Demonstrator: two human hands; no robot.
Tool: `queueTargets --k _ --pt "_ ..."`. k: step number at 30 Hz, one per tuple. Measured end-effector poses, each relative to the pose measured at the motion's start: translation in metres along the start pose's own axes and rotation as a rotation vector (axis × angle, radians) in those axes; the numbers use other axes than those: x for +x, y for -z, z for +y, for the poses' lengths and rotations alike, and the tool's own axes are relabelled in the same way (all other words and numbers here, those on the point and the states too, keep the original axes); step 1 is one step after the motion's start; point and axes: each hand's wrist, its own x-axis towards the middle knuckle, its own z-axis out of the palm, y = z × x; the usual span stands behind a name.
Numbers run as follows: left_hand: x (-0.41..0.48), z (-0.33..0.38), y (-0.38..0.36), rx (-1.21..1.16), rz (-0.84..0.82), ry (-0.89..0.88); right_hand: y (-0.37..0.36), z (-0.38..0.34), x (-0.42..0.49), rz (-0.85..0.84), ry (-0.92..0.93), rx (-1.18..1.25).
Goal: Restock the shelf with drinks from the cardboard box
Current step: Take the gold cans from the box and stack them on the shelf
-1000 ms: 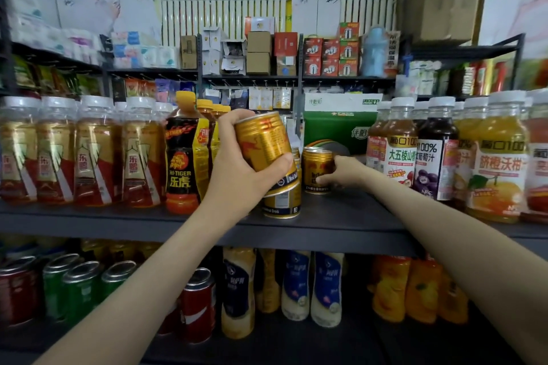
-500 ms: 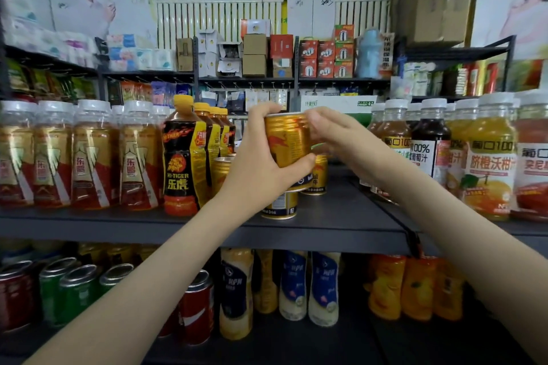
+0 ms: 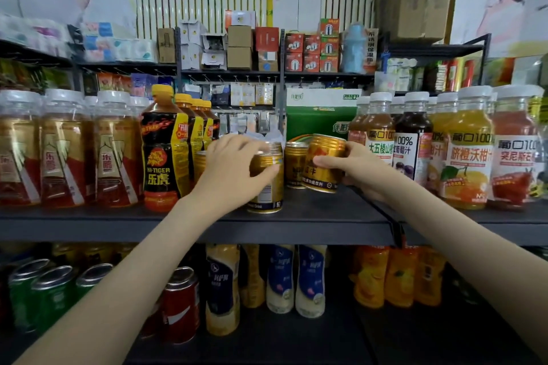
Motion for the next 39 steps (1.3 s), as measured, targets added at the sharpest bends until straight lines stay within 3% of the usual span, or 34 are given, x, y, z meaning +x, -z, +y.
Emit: queueTargets --k 5,15,20,24,32,36,39 --pt "-0.011 -0.010 -0.005 0.150 -0.024 -0.079 -0.006 0.018 0.025 -0.064 -0.097 -0.025" --pt "-0.012 -0.014 -0.013 0.203 0.045 -0.146 -0.013 0.012 0.038 -0.196 -0.106 -0.197" --pt "-0.013 -0.015 -0.013 0.206 0.065 -0.157 -0.015 0.018 0.037 -0.129 -0.075 -0.244" --pt "-0.014 -0.018 -0.016 0.224 0.120 -0.193 -0.018 0.019 0.033 -0.083 -0.020 -0.422" --pt "-0.013 -0.025 -0.026 0.249 0.173 -0.259 -0.029 0.015 0.000 0.098 0.238 -0.926" --pt "-0.017 -0.031 -0.028 0.190 0.185 -0.280 -0.041 0.015 -0.038 0.281 0.407 -1.016" --pt "-0.027 -0.025 -0.029 0.134 0.192 -0.248 -0.048 0.016 -0.067 0.318 0.411 -1.029"
